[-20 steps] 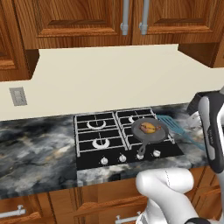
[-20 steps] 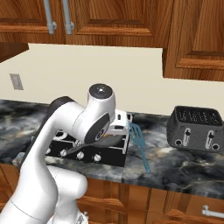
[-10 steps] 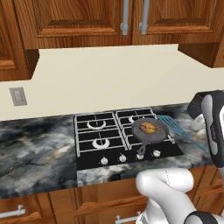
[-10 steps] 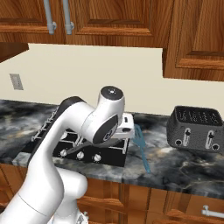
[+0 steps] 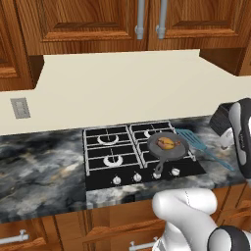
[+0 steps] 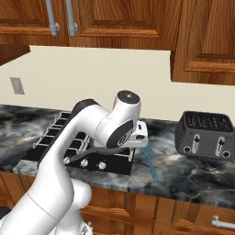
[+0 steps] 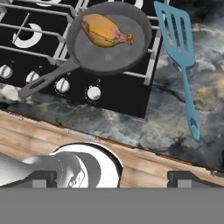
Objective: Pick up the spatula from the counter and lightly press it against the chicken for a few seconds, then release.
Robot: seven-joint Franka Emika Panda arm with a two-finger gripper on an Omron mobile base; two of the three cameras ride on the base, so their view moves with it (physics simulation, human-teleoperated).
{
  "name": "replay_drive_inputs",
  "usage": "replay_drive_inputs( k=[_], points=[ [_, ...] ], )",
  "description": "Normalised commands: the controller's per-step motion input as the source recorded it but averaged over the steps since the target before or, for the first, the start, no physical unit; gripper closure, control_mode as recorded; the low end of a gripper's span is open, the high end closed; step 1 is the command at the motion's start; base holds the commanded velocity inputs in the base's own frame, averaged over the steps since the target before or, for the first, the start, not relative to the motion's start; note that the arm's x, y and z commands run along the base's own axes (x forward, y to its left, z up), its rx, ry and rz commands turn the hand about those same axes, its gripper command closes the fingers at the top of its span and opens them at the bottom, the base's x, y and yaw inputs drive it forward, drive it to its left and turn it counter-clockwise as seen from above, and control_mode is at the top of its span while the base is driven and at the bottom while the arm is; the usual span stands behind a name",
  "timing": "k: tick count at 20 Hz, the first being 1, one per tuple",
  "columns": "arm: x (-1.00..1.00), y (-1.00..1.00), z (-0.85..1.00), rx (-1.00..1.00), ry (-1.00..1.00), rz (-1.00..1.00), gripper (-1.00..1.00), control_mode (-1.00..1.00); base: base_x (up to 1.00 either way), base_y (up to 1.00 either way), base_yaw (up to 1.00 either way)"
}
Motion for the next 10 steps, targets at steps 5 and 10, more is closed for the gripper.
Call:
replay_drive_inputs(
  k=[5,10],
  points=[
    [0.03,-0.12,-0.18,0.01,0.0,0.02,-1.0,-1.0,0.0,0.0,0.0],
    [0.1,-0.17,-0.23,0.0,0.0,0.0,-1.0,-1.0,0.0,0.0,0.0]
  ],
)
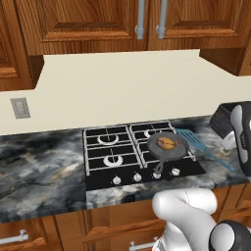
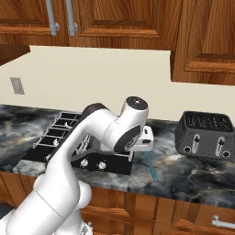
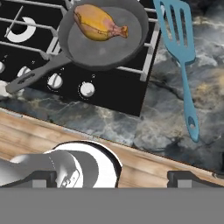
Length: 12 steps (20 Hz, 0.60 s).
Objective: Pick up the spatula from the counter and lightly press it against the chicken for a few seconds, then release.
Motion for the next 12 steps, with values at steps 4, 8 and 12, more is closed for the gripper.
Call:
replay_drive_inputs(
  k=[4,8,12],
  points=[
    [0.14,-0.23,-0.17,0.0,0.06,0.0,-1.0,-1.0,0.0,0.0,0.0],
    [0.16,-0.2,-0.25,0.0,0.06,0.0,-1.0,-1.0,0.0,0.0,0.0],
    [0.21,-0.1,-0.19,0.0,0.03,0.0,-1.0,-1.0,0.0,0.0,0.0]
  ],
)
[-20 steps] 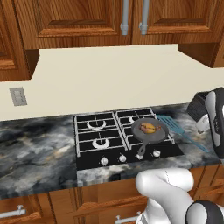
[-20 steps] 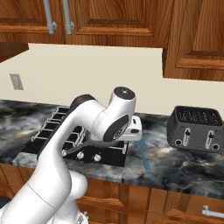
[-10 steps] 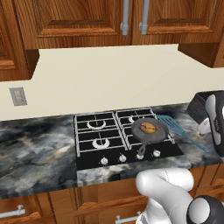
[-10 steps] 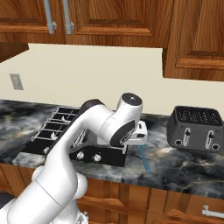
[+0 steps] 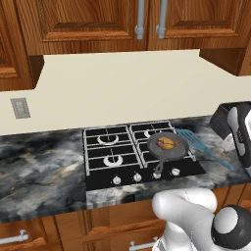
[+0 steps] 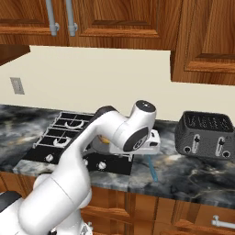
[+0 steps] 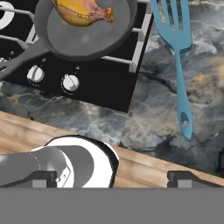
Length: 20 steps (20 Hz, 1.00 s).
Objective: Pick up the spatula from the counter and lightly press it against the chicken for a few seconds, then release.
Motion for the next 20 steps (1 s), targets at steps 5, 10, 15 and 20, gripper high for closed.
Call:
replay_drive_inputs(
  k=[5,10,15,20],
  points=[
    [0.18,0.0,-0.18,0.0,0.0,0.02,-1.0,-1.0,0.0,0.0,0.0],
    [0.17,0.0,-0.26,0.0,-0.03,0.01,-1.0,-1.0,0.0,0.0,0.0],
    [0.15,-0.02,-0.21,0.0,-0.03,0.0,-1.0,-1.0,0.0,0.0,0.0],
    [0.17,-0.02,-0.06,0.0,-0.01,0.0,-1.0,-1.0,0.0,0.0,0.0]
  ],
)
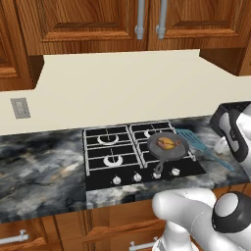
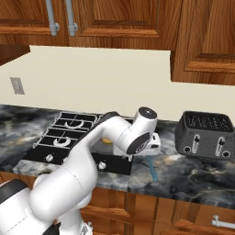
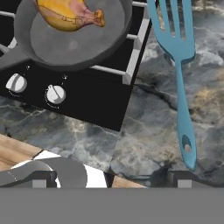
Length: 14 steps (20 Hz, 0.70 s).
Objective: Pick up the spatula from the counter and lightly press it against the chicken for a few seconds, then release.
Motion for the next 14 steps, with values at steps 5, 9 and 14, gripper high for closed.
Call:
replay_drive_inputs(
  k=[5,9,14],
  points=[
    [0.23,-0.09,0.0,0.0,0.0,0.0,-1.0,-1.0,0.0,0.0,0.0],
    [0.2,-0.1,-0.08,0.0,0.0,0.0,-1.0,-1.0,0.0,0.0,0.0],
    [0.19,-0.05,-0.17,0.0,0.0,0.0,-1.0,-1.0,0.0,0.0,0.0]
  ],
)
